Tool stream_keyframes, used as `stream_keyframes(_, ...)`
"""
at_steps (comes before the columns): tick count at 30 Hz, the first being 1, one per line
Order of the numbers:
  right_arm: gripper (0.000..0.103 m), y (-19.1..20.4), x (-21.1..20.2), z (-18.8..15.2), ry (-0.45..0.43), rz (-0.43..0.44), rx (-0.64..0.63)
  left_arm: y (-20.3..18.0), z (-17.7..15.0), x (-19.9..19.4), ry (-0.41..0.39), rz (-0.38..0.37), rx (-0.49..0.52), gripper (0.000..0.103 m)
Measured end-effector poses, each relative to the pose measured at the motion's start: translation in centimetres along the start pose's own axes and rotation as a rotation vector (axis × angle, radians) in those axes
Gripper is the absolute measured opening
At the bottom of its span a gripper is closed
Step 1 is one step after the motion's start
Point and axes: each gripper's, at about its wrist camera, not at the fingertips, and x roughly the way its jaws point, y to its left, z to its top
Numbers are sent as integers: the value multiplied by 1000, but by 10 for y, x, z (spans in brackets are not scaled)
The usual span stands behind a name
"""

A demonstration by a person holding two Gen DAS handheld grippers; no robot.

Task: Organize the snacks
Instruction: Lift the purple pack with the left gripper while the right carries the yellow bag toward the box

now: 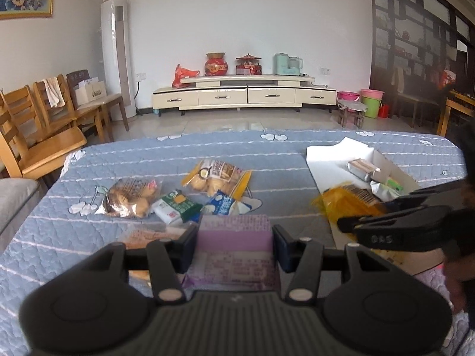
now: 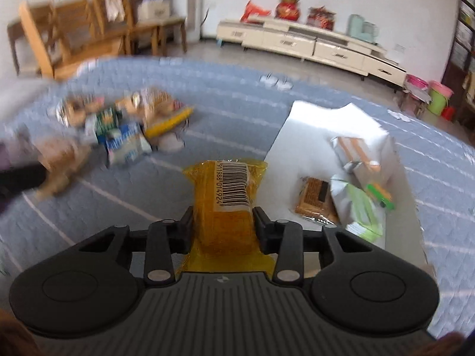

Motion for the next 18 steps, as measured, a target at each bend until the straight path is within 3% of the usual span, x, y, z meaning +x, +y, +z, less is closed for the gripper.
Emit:
stream_keyframes(9,48,-2,-93,-3,-199,-31,71,-12,12,-22,-28,7,-6,52)
stream_keyframes(18,48,-11,-160,-20,-290,-66,101,-28,24,-48,-78,-8,-1,52)
